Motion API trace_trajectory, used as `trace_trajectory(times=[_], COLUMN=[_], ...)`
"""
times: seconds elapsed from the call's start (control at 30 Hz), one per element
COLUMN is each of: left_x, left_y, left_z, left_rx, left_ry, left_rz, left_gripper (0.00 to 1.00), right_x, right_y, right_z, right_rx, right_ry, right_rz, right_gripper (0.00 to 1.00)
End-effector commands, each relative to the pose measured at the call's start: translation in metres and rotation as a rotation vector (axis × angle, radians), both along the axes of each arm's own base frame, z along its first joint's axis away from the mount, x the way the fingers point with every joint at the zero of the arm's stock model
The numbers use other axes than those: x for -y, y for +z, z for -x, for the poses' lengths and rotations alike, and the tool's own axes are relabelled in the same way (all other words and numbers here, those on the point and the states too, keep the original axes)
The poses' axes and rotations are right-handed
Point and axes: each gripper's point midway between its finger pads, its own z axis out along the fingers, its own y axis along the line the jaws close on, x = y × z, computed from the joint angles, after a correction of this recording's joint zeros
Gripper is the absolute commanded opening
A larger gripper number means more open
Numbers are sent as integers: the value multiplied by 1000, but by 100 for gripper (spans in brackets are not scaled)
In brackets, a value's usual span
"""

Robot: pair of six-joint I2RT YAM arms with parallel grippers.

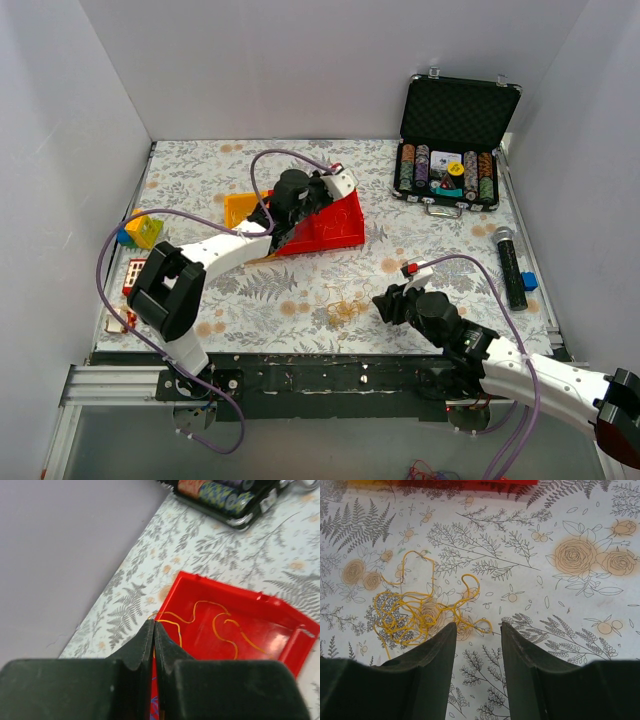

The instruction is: Untangle the cables

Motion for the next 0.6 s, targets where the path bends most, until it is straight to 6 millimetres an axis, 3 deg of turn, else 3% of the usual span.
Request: trace_trajectory(times=[0.0,0.13,0.27,0.4,0.57], left_x=[40,57,54,51,42], left_y=[8,-12,-35,-57,-85], left_z=[22,42,46,39,10], left_rx=[-102,-259,-320,-364,-371], left_ry=[-107,-158,-140,-89,56], left_rz=[64,70,37,4,-55], left_gripper=[0,0,0,0,0], right_x=[-1,2,4,1,-3], right_y=[12,13,12,16,28], right_z=[-6,-6,-6,-7,-7], right_rx=[31,37,40,44,61], right_ry=[-25,-34,-38,-33,-19], right_rz=[-33,-29,-26,-34,-62], right_gripper=[49,49,49,49,49])
